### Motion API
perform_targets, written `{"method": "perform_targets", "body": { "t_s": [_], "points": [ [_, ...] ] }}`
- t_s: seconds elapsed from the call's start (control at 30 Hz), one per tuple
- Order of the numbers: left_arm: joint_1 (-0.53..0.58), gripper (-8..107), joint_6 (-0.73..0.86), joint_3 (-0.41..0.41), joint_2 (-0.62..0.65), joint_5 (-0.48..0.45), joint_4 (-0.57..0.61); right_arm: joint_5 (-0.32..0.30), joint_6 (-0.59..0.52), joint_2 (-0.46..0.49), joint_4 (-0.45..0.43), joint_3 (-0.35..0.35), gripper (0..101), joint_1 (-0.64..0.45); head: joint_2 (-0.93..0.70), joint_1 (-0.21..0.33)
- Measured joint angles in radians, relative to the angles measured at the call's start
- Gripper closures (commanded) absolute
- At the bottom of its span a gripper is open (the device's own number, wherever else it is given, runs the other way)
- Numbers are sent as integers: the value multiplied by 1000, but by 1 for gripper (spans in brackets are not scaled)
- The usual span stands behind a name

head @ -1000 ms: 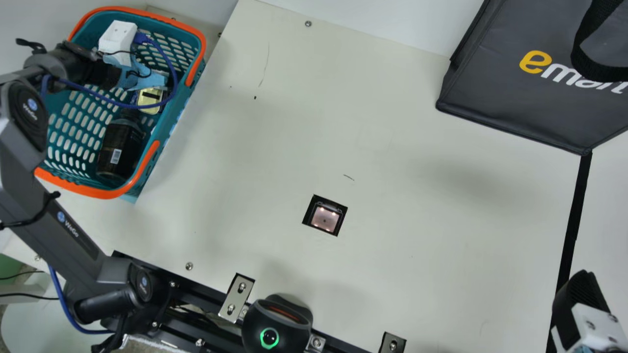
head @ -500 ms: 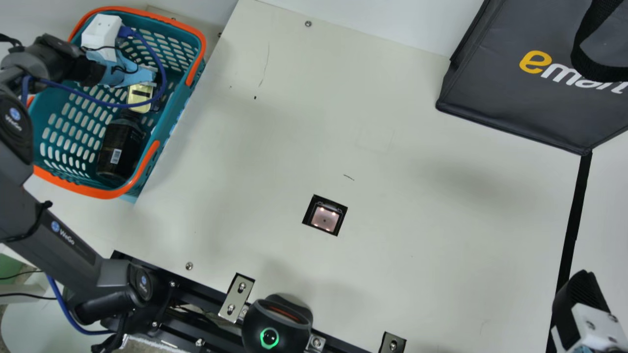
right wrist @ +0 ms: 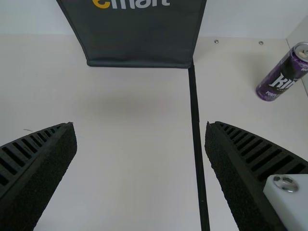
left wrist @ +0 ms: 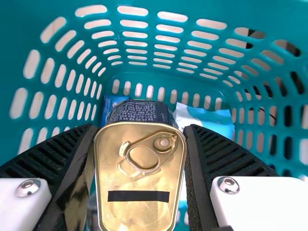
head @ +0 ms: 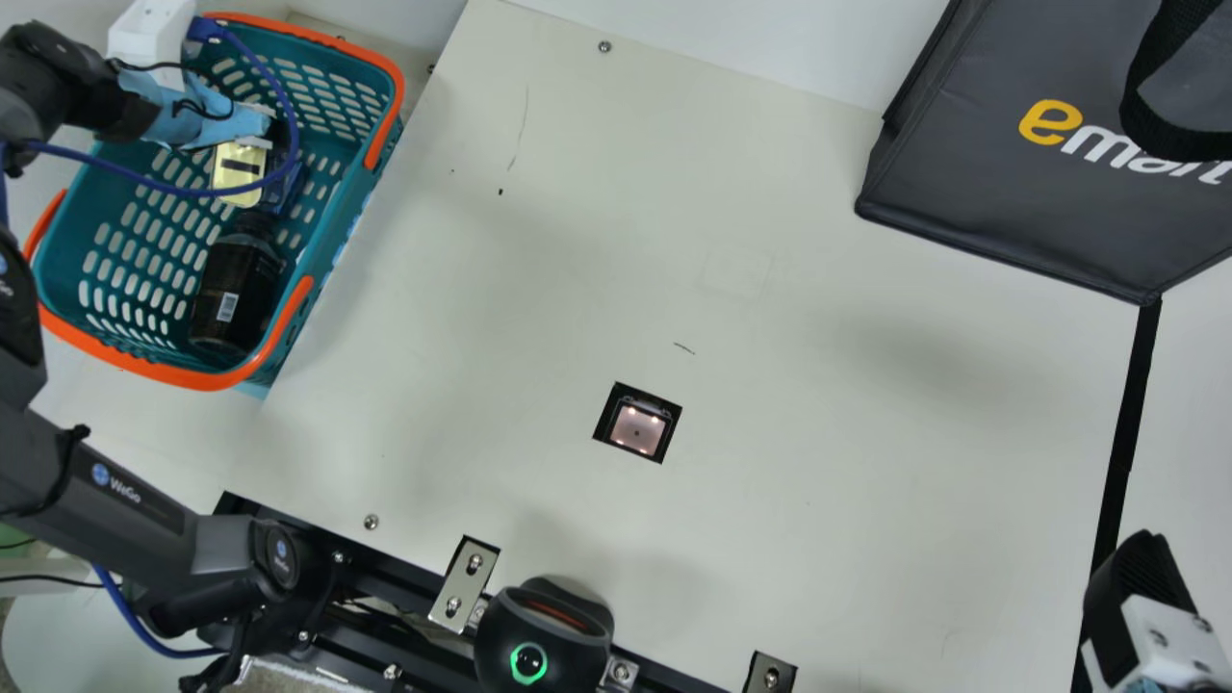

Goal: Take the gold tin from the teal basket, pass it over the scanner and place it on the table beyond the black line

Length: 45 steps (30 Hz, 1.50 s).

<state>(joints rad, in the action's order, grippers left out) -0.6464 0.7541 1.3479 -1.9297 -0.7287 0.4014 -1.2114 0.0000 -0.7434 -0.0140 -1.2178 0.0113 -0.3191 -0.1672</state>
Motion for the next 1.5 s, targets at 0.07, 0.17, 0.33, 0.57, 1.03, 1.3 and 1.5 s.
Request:
{"method": "perform_targets", "body": {
  "t_s": [0.07, 0.17, 0.33, 0.57, 1.03, 1.3, 1.5],
  "points": [
    [0, 107, -23, 13, 19, -32, -25, 0, 0, 0, 0, 0, 6, 0, 2, 0],
    [2, 107, -55, 32, 45, -83, -62, 0, 0, 0, 0, 0, 6, 0, 2, 0],
    [6, 107, -91, 66, 90, -167, -110, 0, 0, 0, 0, 0, 6, 0, 0, 0],
    [14, 107, -125, 94, 157, -259, -139, 0, 0, 0, 0, 0, 6, 0, 2, 0],
    [105, 107, -260, 40, 348, -341, -211, 0, 0, 0, 0, 0, 6, 0, 2, 0],
    [224, 107, -403, -50, 473, -343, -268, 0, 0, 0, 0, 0, 6, 0, 0, 0],
    [338, 107, -539, -133, 558, -335, -328, 0, 0, 0, 0, 0, 6, 0, 2, 0]
  ]
}}
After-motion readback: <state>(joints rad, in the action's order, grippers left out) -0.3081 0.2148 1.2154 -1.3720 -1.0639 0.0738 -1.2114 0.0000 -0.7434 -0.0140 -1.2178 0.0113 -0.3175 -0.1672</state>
